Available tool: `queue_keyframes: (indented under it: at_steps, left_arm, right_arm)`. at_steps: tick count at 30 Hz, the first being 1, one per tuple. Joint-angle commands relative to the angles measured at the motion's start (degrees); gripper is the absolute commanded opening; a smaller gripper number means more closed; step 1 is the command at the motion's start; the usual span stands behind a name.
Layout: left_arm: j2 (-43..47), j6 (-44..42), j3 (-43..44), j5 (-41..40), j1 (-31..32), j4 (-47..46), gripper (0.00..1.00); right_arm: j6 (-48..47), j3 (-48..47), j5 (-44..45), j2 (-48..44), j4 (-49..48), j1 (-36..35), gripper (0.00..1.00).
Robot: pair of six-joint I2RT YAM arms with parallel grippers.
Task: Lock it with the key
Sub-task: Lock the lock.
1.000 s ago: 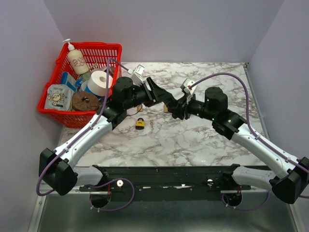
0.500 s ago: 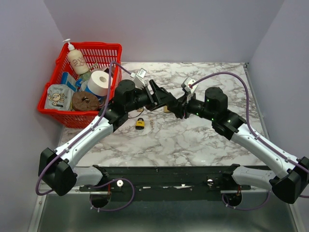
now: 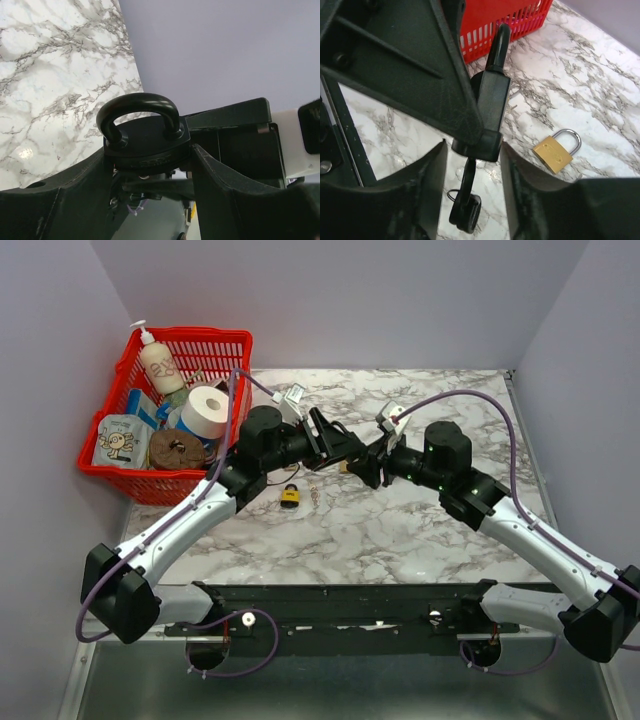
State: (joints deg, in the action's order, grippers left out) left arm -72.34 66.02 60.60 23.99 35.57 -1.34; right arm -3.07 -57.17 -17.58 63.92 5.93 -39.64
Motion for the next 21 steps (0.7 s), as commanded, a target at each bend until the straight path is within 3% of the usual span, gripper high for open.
queue_keyframes:
  at_steps: [1, 2, 5, 21]
  left_arm:
    - [-0.1, 0.0, 3.0, -0.7, -1.7, -4.9, 0.00]
    - [-0.1, 0.0, 3.1, -0.3, -1.7, -5.1, 0.00]
    - [0.1, 0.0, 2.9, 0.8, -1.8, -5.7, 0.00]
    - [1.5, 0.0, 1.4, 1.2, -1.4, -6.4, 0.00]
  right_arm:
    - [0.5, 0.6, 1.1, -3.7, 2.8, -0.2, 0.62]
    - [0.5, 1.0, 1.1, -4.3, 3.8, 0.2, 0.67]
    - [0.2, 1.7, 1.6, -5.7, 5.4, 1.0, 0.69]
    - [0.4, -2.4, -1.9, -1.4, 4.6, 2.5, 0.44]
